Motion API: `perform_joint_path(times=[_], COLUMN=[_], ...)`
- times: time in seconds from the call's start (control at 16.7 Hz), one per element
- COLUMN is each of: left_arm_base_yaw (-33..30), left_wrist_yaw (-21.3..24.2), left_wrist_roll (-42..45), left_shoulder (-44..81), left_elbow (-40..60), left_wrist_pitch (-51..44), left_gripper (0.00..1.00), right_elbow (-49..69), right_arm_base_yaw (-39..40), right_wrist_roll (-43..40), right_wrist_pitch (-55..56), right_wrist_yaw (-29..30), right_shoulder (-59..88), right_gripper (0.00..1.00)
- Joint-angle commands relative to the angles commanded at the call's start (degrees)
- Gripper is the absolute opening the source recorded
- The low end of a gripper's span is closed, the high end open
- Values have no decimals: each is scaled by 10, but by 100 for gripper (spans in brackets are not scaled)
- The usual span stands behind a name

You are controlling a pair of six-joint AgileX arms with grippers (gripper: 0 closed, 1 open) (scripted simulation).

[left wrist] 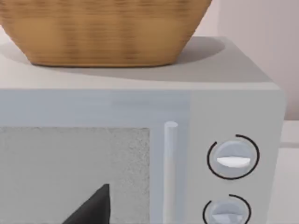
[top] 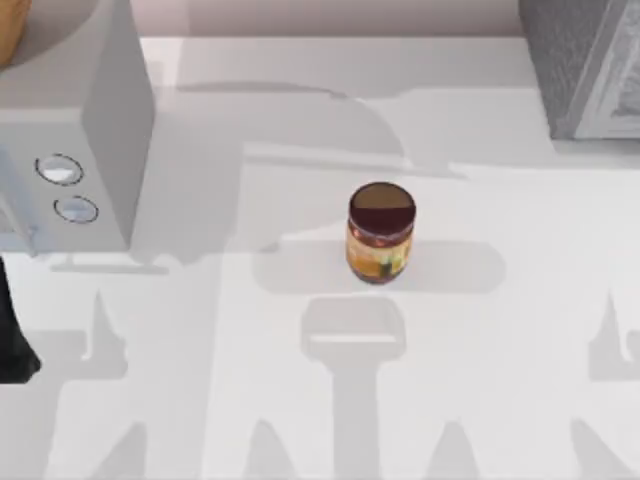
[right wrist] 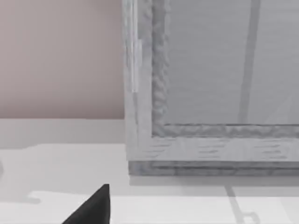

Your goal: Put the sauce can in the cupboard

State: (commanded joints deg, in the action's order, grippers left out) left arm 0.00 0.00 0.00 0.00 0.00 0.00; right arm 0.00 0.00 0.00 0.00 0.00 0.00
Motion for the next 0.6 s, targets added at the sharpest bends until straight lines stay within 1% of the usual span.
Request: perform_joint_path(times=[0.18,0.3,0.42,0.6], left_arm_base_yaw=[0,0,0,0], left_wrist_yaw=[0,0,0,0], left_wrist_roll=[0,0,0,0], left_shoulder=[0,0,0,0], left_elbow=[0,0,0,0], left_wrist_pitch=[0,0,0,0], left_gripper=[100,100,100,100], right_elbow=[4,22,52,112], right_arm_base_yaw=[1,7,19,47], right_wrist_roll=[-2,-9,-24,-55], right_wrist_pitch=[3,19,46,100], right_wrist_yaw=[-4,-26,-65,-152], right_shoulder=[5,28,70,169], right_gripper=[100,100,100,100])
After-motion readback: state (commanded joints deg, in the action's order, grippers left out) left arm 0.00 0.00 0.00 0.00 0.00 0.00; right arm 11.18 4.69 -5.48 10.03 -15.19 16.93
